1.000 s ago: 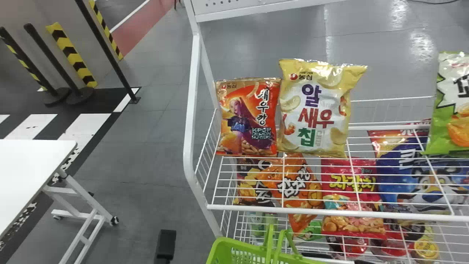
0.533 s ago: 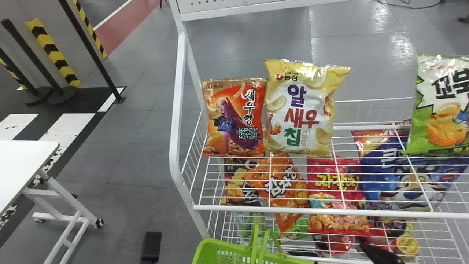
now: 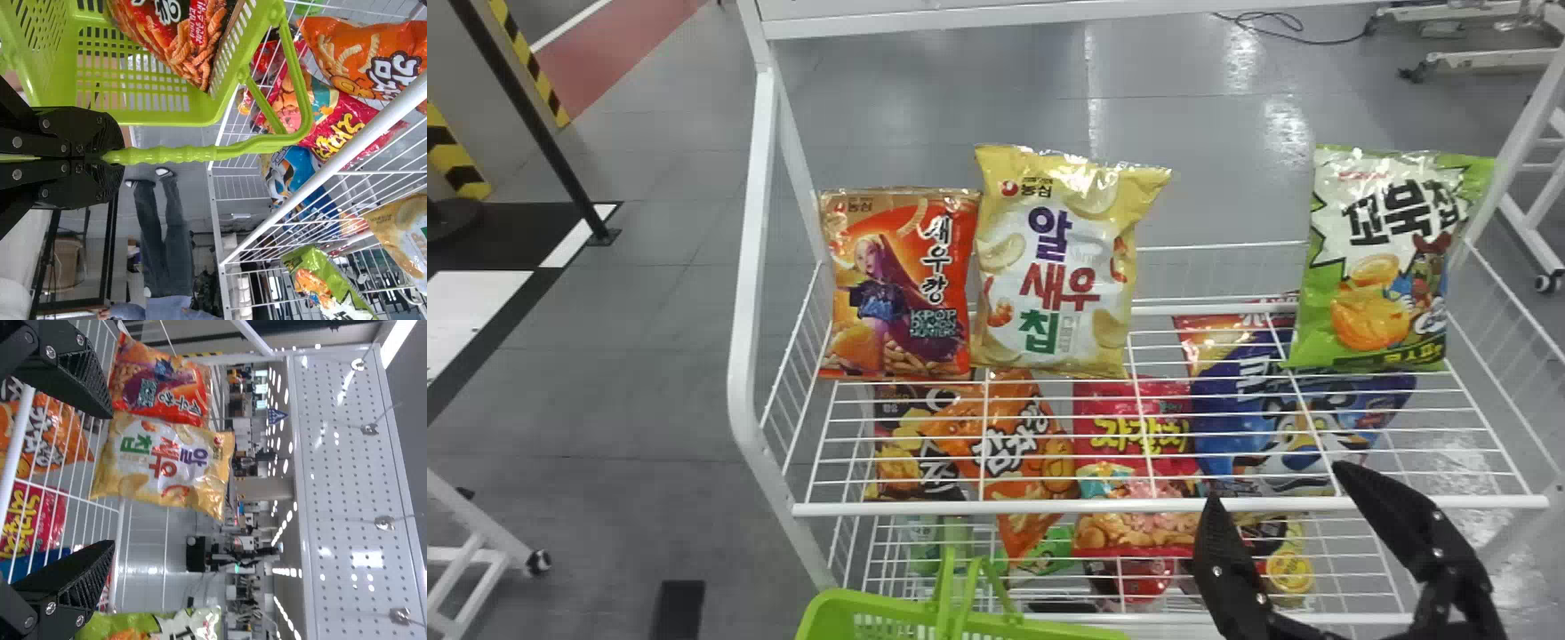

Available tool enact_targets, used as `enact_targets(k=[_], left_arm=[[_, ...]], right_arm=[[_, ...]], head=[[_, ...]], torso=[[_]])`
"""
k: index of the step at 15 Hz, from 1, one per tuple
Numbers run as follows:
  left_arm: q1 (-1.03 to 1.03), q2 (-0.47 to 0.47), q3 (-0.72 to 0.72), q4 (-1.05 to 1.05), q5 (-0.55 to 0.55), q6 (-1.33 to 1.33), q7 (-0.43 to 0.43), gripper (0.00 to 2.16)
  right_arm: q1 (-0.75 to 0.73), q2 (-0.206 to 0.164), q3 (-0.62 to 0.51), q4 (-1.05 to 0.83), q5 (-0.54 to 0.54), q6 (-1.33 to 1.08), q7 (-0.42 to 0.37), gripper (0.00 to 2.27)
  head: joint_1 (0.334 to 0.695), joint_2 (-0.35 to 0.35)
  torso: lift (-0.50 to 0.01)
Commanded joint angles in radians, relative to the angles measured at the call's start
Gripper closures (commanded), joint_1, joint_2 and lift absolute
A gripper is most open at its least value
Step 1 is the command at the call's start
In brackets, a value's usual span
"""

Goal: Hold basket handle with left hand then pick spicy shrimp crackers with right hand and place into basket

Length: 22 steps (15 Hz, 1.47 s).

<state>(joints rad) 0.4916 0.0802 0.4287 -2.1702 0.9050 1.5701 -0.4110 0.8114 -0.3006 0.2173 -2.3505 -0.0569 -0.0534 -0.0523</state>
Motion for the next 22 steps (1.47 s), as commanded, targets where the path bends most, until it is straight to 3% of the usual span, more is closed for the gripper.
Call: enact_targets(k=[1, 6, 10, 22], left_arm=[[-0.001, 0.001, 0.002, 0.001, 0.0, 0.001, -0.002, 1.89], [-0.002, 0.001, 0.01, 0.007, 0.0, 0.001, -0.011, 1.89], [-0.002, 0.0, 0.016, 0.01, 0.002, 0.001, -0.015, 1.89], [-0.001, 0.0, 0.022, 0.016, 0.003, 0.001, -0.02, 1.89]], right_arm=[[0.0, 0.02, -0.045, 0.01, -0.008, 0.004, -0.003, 0.15], [0.02, 0.049, -0.134, 0.089, -0.073, -0.061, -0.001, 0.15], [0.031, 0.052, -0.144, 0.099, -0.081, -0.094, 0.0, 0.15], [0.031, 0.055, -0.136, 0.097, -0.081, -0.101, 0.003, 0.15]], head=[[0.695, 0.028], [0.695, -0.064], [0.695, -0.111], [0.695, -0.106]], torso=[[-0.037], [-0.037], [-0.037], [-0.037]])
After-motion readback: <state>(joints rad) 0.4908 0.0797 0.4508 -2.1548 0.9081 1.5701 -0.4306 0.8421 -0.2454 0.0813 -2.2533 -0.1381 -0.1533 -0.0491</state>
